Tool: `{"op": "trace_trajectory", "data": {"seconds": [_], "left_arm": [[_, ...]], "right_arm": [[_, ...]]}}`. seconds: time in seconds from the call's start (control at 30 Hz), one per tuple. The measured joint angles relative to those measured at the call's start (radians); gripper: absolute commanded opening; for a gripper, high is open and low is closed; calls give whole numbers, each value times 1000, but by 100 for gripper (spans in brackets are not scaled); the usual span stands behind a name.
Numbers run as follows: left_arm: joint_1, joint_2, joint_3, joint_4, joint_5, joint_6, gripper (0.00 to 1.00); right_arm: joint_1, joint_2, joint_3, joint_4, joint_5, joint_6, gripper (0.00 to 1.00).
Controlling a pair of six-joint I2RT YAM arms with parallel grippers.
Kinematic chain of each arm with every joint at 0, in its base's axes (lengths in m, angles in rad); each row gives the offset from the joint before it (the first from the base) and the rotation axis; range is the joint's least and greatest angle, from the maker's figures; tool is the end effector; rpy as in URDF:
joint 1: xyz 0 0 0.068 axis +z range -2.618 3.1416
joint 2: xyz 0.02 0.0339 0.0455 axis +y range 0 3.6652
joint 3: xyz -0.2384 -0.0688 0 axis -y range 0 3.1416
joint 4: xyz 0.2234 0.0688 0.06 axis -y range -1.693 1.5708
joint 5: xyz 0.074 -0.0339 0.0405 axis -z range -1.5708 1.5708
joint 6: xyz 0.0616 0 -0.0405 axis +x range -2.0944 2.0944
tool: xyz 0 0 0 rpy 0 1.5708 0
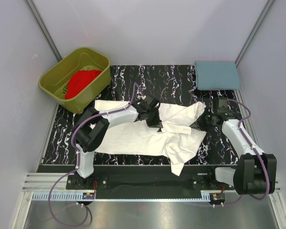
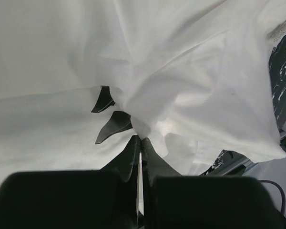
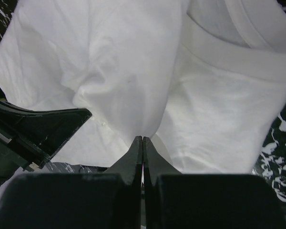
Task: Fold and stack the t-shirts
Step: Fold the tshirt
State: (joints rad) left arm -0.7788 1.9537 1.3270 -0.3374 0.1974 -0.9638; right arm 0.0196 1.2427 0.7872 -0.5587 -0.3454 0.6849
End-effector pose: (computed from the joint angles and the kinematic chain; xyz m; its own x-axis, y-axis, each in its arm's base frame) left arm 0.2775 -0.2909 0.1418 -0.9646 -0.1796 -0.1929 -0.0420 0.8273 -0.5602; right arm 0.2395 0.0256 0.1827 -0.7823 0.5800 -0.2273 0.3842 0.7364 0.5568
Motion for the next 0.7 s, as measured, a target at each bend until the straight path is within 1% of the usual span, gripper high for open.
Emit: {"op": "trace_trajectory", "data": {"seconds": [0.13, 0.43, 0.7], "left_arm": [[2, 0, 2, -35, -8, 17, 0], [3, 0, 2, -75, -11, 46, 0], [2, 0, 8, -87, -11, 56, 0]], "right_arm": [[3, -52, -6, -95, 24, 26, 0], [40, -143, -62, -164, 73, 121, 0], [50, -173, 14, -251, 137, 129, 0]]}}
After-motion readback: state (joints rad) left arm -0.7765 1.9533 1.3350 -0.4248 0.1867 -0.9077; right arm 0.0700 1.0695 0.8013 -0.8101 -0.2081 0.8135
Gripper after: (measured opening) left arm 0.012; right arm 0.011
